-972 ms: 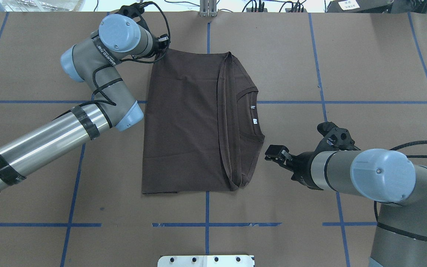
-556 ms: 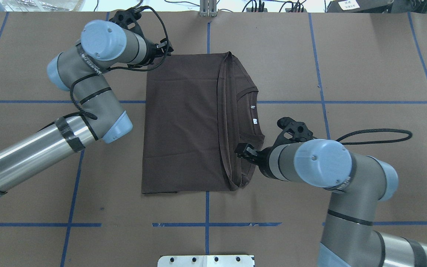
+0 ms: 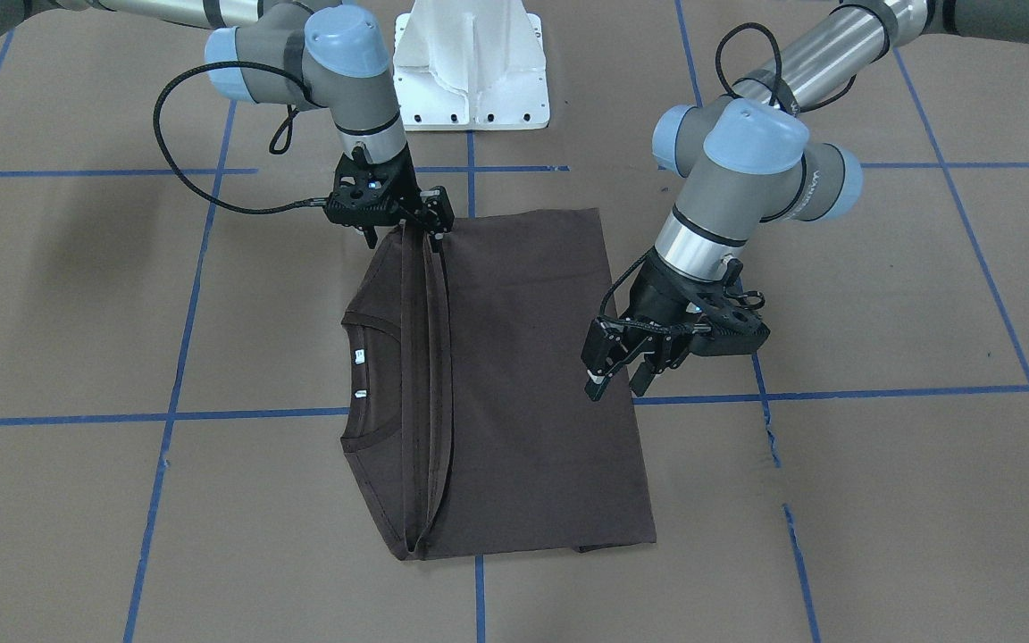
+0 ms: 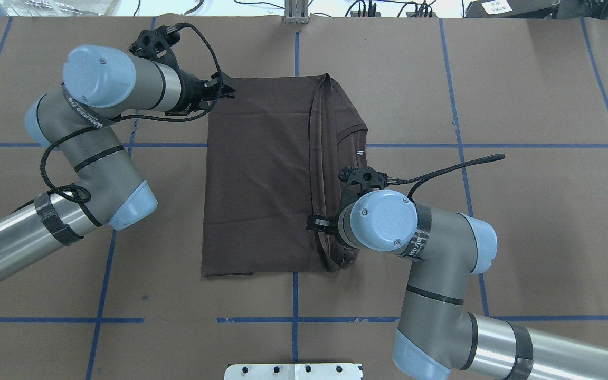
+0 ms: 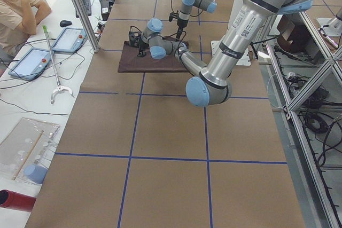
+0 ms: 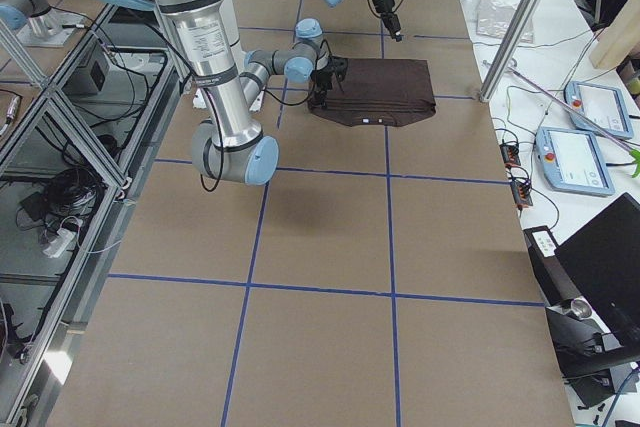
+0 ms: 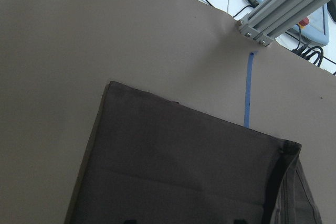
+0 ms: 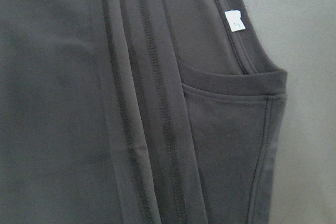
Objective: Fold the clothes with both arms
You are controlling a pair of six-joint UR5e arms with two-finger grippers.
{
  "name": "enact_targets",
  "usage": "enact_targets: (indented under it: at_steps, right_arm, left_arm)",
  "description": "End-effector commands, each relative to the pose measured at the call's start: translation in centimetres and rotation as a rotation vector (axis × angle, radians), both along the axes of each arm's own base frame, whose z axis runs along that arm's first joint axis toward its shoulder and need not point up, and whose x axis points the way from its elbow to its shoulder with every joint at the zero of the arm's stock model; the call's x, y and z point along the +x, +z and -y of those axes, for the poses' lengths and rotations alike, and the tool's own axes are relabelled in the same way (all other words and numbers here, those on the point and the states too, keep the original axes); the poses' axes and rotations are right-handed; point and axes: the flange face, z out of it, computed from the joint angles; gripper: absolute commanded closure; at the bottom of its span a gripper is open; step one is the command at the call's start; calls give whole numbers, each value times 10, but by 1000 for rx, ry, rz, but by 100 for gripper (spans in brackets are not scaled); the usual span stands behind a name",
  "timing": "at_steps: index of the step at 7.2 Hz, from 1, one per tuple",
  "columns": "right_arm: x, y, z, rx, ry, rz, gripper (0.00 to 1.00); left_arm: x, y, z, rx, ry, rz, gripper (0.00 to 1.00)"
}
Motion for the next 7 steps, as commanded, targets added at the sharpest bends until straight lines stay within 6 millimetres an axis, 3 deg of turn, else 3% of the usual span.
enact_targets:
  at_steps: [1,2,4,6,7]
  right_arm:
    - [-17,-1,-1,52,-61,-29,0]
    - [-35,-9,-4,53,-71,-40,0]
    - [-35,11,-8,43,-95,-82,0]
    - [-3,37,-6,93,-146,-117,0]
    - [40,58,-14,117,-174,-130,0]
  left_arm:
    - [0,0,-1,-1,1,-2,30]
    - [8,1,-6,-4,13,0,30]
    - [7,-1,-7,-5,11,-6,29]
    - [7,-1,-7,-6,12,-7,29]
    - [8,-2,-7,-5,12,-8,28]
